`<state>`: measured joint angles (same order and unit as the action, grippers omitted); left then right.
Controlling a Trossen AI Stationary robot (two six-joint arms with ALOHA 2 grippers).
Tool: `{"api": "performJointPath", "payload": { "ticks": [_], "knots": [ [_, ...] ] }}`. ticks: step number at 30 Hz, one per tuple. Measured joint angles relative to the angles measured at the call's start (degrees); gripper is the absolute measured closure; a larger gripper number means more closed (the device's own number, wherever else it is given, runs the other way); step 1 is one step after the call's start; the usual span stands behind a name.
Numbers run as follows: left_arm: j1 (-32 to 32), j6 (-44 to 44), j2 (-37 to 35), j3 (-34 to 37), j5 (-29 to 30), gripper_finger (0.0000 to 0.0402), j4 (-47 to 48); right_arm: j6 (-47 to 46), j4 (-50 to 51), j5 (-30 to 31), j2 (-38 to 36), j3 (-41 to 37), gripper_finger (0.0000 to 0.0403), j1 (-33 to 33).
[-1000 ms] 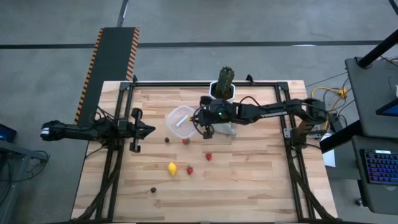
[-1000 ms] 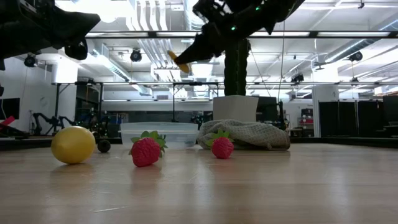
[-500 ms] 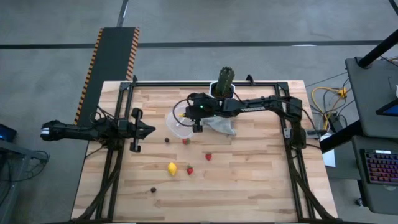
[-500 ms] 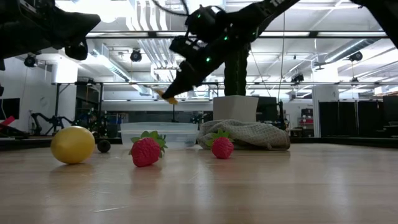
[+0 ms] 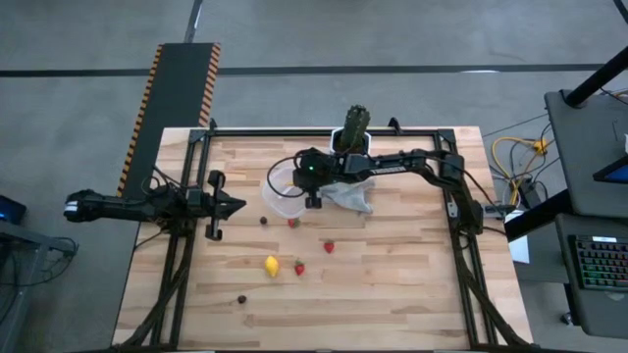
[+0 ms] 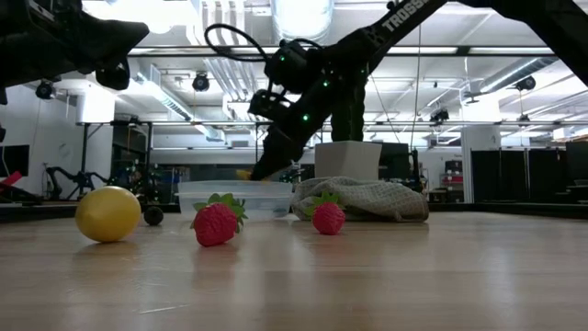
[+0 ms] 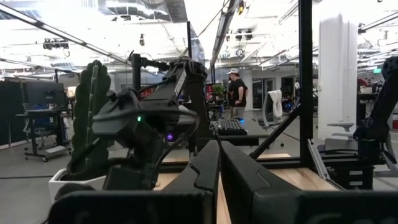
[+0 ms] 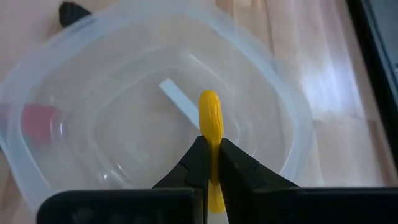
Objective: Pick and placing Produce into tupperware
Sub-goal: Put the corn into the transparent bin, then put the middle strawberry into the transparent bin
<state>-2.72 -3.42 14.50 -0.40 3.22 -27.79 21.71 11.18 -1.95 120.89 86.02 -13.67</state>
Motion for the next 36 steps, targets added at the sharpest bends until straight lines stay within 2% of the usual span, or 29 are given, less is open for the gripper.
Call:
{"api": "performJointPath", "payload": {
  "ticks": [17,36],
  "knots": [
    [0.0,0.0,0.1,0.0,0.0,0.0402,0.1,0.0,2.3,-1.0,0.2,0.0,0.0384,-0.4],
    [0.0,0.0,0.1,0.0,0.0,0.0402,0.1,-1.8,2.3,-1.0,0.2,-0.1,0.0324,-0.8]
  ]
}}
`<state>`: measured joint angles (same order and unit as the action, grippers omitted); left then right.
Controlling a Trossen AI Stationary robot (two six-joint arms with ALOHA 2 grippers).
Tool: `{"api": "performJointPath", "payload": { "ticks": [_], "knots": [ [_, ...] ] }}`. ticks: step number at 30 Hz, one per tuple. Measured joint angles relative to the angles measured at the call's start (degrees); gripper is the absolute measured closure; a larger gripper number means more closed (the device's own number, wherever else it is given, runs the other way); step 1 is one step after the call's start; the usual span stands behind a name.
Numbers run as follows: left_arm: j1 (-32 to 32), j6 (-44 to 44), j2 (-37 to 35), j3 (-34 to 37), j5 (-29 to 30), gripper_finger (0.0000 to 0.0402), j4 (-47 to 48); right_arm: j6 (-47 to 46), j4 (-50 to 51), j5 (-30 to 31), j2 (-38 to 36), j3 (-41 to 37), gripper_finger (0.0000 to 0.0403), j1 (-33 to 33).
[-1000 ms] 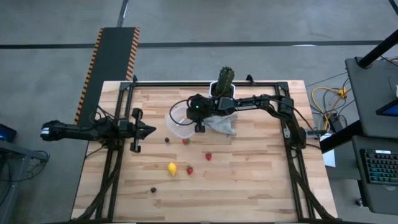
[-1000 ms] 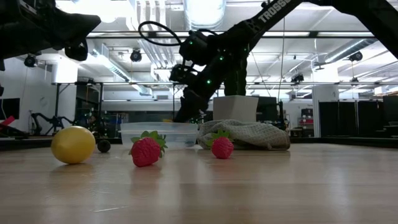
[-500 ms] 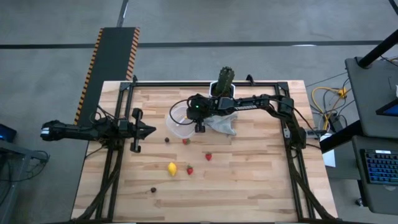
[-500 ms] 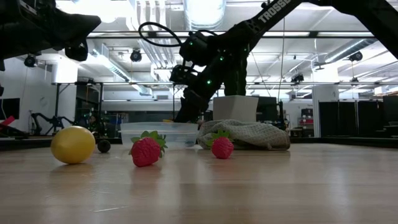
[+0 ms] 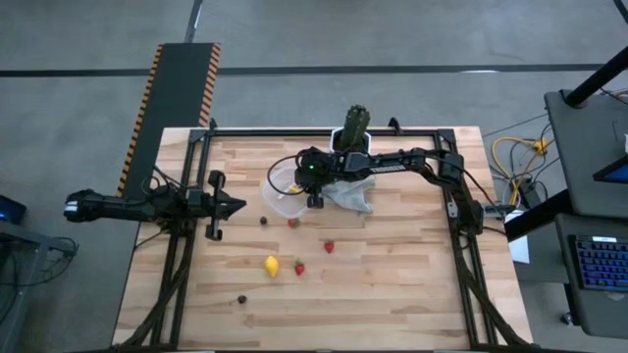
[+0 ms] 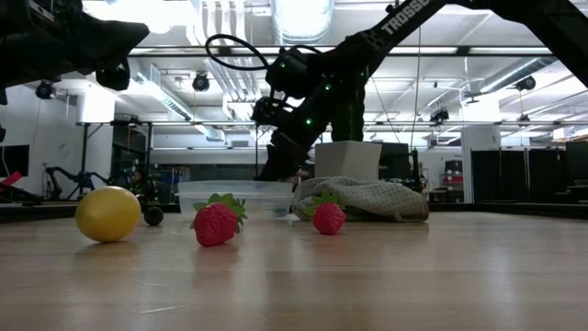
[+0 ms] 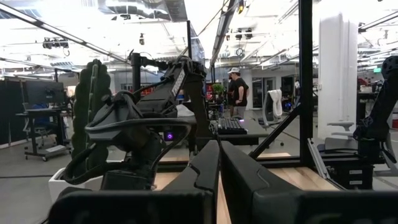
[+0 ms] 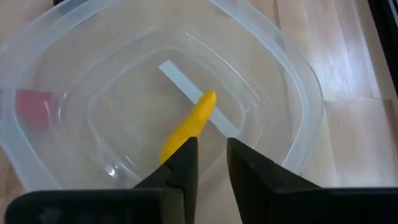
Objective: Pick and placing Produce into tupperware
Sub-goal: Put the middle strawberry into the transparent bin
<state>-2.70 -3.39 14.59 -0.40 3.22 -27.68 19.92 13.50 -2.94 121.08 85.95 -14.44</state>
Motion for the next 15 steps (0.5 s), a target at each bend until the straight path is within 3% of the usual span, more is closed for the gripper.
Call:
{"api": "performJointPath", "payload": {
  "ticks": [15],
  "knots": [
    [0.0,0.0,0.0,0.0,0.0,0.0402,0.0,-2.5,0.2,-0.1,-2.8,0.0,0.0335,0.9]
  ]
}}
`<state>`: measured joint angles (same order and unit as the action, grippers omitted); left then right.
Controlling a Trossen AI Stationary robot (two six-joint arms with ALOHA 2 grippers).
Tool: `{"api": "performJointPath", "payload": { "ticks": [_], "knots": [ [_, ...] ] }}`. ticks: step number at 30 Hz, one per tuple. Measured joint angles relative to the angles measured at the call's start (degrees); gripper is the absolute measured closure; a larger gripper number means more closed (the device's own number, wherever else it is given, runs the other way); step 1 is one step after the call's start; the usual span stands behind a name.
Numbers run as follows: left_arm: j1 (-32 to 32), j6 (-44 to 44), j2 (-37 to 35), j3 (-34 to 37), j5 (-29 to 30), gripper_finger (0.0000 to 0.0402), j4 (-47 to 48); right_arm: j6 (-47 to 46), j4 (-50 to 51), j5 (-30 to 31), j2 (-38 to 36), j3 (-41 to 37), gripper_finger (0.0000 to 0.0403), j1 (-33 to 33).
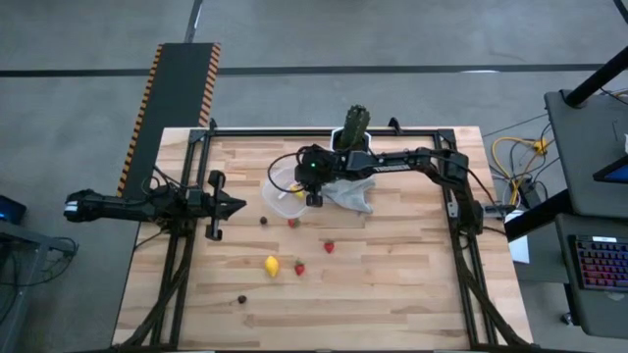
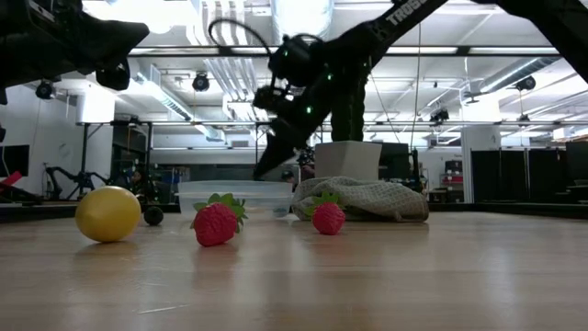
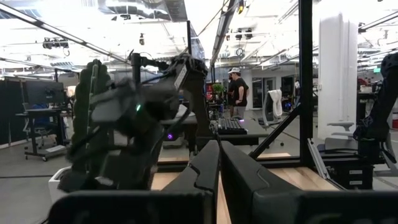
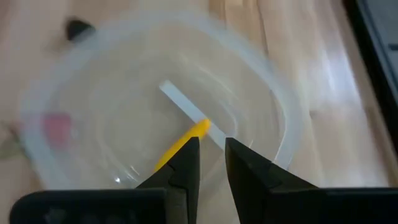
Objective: Pick and placing Produce into tupperware
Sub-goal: Put the middle strawberry into the transparent bin
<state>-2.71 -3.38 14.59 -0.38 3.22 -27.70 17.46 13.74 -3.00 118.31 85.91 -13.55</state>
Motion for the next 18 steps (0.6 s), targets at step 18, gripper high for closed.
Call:
{"api": "performJointPath", "payload": {
  "ticks": [18],
  "knots": [
    [0.0,0.1,0.0,0.0,-0.1,0.0402,0.3,-2.7,10.0,7.6,-27.1,-10.1,0.0330,17.3]
  ]
}}
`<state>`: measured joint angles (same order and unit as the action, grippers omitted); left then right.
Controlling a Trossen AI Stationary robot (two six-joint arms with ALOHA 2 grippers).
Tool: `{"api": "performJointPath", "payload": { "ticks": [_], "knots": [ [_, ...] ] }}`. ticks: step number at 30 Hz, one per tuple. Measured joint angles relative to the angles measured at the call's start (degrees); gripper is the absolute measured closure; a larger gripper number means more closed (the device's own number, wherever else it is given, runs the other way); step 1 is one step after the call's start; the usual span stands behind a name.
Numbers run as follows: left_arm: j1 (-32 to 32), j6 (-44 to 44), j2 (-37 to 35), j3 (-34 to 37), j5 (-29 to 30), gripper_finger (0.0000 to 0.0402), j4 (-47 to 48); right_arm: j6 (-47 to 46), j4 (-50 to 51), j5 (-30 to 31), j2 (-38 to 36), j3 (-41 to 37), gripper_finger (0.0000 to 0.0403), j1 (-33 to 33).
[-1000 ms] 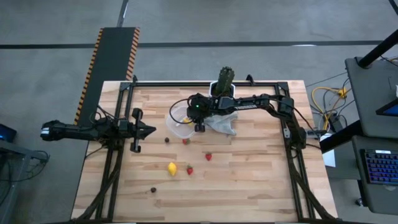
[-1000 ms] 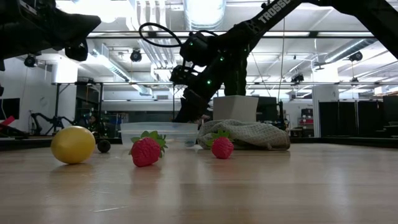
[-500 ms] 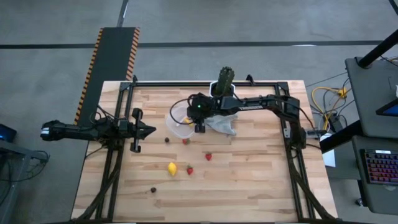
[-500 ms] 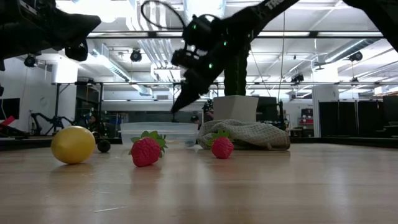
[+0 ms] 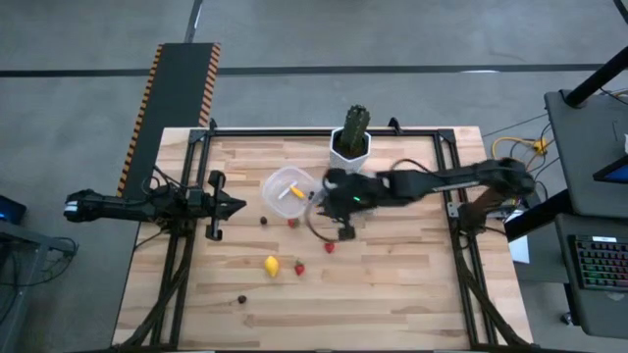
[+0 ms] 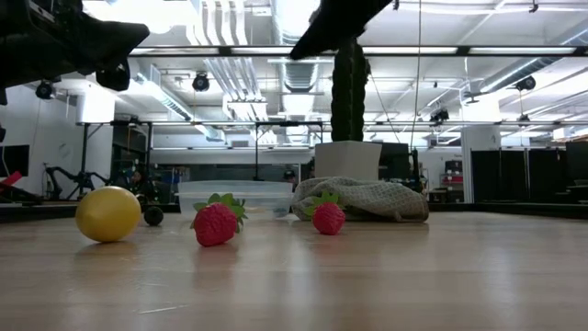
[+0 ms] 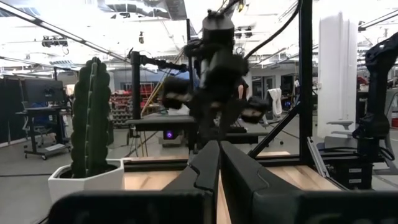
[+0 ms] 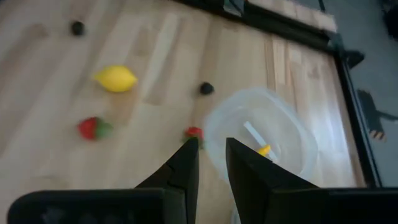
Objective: Pick and placing Produce into tupperware
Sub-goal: Put the middle strawberry into the transparent bin
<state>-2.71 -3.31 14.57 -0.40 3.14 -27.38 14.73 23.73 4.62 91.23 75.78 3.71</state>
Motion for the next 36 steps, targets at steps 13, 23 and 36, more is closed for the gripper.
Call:
{"api": "performJointPath", "payload": {
  "ticks": [13,23,36],
  "knots": [
    [0.0,0.0,-0.1,0.0,0.0,0.0402,-0.5,-4.3,-8.3,-0.4,-11.2,-17.2,0.0330,6.1],
    [0.0,0.0,-0.1,0.0,0.1,0.0402,-0.6,-9.6,-20.0,0.0,-6.7,-24.9,0.0330,4.7],
    [0.0,0.0,0.0,0.0,0.1,0.0402,-0.4,-10.8,-27.6,-0.5,4.5,-26.9,0.0319,4.5]
  ]
}}
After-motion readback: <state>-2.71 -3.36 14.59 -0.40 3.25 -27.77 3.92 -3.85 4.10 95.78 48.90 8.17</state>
